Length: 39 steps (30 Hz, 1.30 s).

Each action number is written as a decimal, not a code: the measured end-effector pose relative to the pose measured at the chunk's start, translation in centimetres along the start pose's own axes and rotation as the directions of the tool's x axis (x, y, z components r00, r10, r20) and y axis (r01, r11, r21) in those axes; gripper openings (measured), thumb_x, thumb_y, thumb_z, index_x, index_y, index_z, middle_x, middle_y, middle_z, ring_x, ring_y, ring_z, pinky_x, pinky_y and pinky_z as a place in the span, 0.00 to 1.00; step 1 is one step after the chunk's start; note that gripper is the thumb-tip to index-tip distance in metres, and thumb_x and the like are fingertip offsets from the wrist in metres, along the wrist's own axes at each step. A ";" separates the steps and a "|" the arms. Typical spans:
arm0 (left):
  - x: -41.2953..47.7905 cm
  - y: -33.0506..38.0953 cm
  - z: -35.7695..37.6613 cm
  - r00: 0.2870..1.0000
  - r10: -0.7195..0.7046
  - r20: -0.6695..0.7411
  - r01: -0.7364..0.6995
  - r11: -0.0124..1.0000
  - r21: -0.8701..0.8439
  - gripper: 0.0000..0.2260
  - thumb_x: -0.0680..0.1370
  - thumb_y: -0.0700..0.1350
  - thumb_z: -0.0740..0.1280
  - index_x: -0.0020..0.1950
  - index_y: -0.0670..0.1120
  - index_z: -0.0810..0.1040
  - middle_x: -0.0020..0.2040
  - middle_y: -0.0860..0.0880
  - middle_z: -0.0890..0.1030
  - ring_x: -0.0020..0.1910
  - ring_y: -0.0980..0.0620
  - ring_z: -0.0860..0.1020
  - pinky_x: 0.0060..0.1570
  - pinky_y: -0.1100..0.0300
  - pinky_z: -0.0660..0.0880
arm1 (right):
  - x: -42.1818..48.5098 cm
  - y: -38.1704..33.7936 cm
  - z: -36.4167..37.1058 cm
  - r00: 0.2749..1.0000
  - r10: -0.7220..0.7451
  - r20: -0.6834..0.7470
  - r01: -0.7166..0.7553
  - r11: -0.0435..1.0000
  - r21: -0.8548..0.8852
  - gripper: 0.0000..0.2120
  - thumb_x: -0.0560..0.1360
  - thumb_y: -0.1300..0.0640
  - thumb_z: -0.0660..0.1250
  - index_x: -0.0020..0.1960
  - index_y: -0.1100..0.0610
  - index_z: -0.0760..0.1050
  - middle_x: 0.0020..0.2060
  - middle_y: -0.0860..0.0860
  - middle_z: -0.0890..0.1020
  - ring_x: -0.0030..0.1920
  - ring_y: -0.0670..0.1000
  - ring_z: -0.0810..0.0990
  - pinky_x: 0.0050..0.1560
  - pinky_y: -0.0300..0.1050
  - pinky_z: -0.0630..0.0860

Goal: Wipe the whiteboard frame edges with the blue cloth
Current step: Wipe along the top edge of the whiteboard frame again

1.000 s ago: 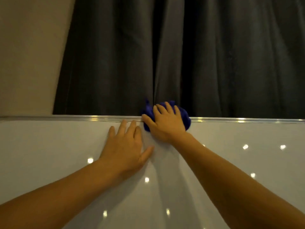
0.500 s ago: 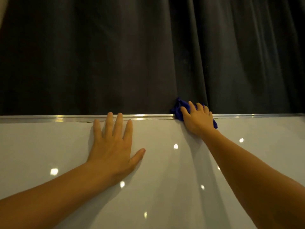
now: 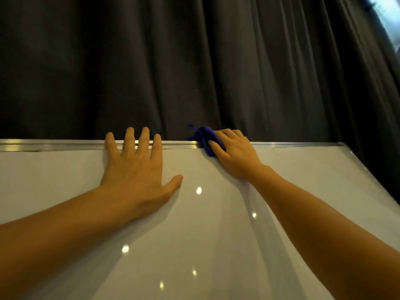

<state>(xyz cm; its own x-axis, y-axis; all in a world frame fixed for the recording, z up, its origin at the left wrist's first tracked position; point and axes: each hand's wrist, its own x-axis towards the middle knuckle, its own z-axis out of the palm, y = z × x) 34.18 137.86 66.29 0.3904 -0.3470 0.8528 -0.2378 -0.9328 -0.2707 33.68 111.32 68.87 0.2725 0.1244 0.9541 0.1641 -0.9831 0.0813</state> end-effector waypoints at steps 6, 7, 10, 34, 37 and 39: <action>3.6 10.6 1.6 1.000 0.016 0.007 -0.016 0.999 0.028 0.48 0.66 0.76 0.32 0.78 0.47 0.37 0.81 0.44 0.43 0.78 0.37 0.42 0.70 0.29 0.39 | 0.1 8.9 -0.4 0.994 0.080 0.077 -0.078 0.996 -0.034 0.27 0.78 0.32 0.46 0.72 0.43 0.66 0.64 0.51 0.75 0.62 0.56 0.70 0.63 0.55 0.67; 4.6 13.3 1.8 1.000 0.002 -0.002 -0.002 1.000 0.028 0.48 0.67 0.75 0.34 0.78 0.47 0.39 0.81 0.44 0.44 0.78 0.37 0.44 0.71 0.30 0.40 | -0.4 9.5 -0.1 0.997 0.008 0.075 -0.006 1.000 -0.031 0.29 0.77 0.30 0.44 0.74 0.39 0.61 0.67 0.50 0.72 0.66 0.56 0.66 0.67 0.54 0.62; 6.7 18.3 1.4 0.999 -0.032 0.024 0.031 0.999 0.030 0.50 0.65 0.75 0.33 0.79 0.45 0.44 0.80 0.43 0.50 0.78 0.38 0.48 0.72 0.32 0.43 | -2.3 10.8 0.4 0.982 -0.158 0.105 0.154 0.987 0.050 0.27 0.76 0.28 0.41 0.74 0.28 0.44 0.78 0.47 0.59 0.76 0.51 0.50 0.74 0.53 0.43; 8.4 31.6 3.3 0.989 -0.028 0.148 0.027 1.000 0.008 0.53 0.63 0.78 0.35 0.78 0.43 0.35 0.78 0.40 0.33 0.75 0.32 0.33 0.73 0.33 0.40 | -5.4 31.7 -3.5 0.910 0.323 0.260 -0.260 0.933 -0.250 0.39 0.68 0.21 0.37 0.76 0.32 0.38 0.79 0.49 0.37 0.76 0.64 0.30 0.68 0.68 0.28; 8.7 33.1 3.2 0.982 -0.033 0.185 0.032 0.999 0.009 0.53 0.61 0.77 0.33 0.77 0.44 0.33 0.77 0.40 0.31 0.74 0.31 0.32 0.72 0.31 0.40 | -6.3 37.7 -5.0 0.761 0.587 0.276 -0.498 0.802 -0.330 0.43 0.66 0.19 0.36 0.77 0.36 0.36 0.79 0.52 0.35 0.75 0.67 0.29 0.70 0.73 0.32; 9.5 34.5 2.9 0.978 -0.060 0.202 0.054 0.998 0.036 0.53 0.60 0.77 0.32 0.76 0.44 0.31 0.77 0.39 0.31 0.74 0.30 0.33 0.71 0.29 0.41 | -6.0 37.8 -4.5 0.779 0.569 0.264 -0.529 0.822 -0.211 0.45 0.64 0.19 0.36 0.76 0.36 0.34 0.78 0.52 0.33 0.74 0.67 0.29 0.70 0.72 0.32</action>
<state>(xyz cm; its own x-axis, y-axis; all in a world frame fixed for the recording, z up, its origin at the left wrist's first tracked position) 32.30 102.04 63.77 0.5754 -0.3027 0.7598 -0.1843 -0.9531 -0.2401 33.98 72.75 67.47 0.5562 -0.4270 0.7130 -0.2094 -0.9022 -0.3770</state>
